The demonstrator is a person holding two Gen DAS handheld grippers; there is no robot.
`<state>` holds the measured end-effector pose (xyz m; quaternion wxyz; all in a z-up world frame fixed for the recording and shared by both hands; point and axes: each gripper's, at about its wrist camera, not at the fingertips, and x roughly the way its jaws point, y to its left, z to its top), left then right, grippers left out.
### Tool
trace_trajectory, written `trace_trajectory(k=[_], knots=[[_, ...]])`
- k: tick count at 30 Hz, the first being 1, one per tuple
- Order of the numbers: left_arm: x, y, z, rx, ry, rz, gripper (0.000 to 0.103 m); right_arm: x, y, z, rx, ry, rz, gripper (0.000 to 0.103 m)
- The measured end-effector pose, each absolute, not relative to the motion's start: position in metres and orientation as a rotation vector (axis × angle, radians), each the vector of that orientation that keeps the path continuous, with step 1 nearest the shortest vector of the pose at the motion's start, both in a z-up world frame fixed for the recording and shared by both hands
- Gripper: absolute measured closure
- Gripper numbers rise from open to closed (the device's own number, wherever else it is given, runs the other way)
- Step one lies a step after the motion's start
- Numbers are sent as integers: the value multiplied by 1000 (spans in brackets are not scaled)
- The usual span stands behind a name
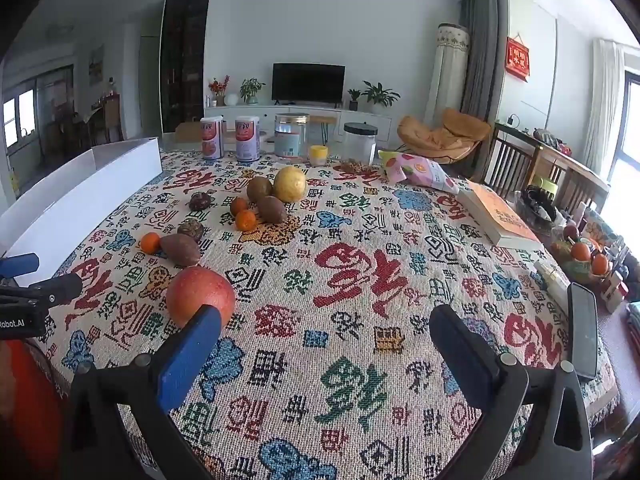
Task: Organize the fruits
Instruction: 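Move the right tool toward the large red apple on the table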
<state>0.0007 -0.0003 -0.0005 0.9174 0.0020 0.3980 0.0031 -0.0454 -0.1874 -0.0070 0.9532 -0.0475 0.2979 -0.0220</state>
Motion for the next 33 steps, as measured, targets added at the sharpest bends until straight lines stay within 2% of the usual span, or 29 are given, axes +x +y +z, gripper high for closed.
trace_trajectory(k=[33], knots=[[-2,12,-11,-17,833,38,1,-47,-182,-8,-113,603,-38,0]])
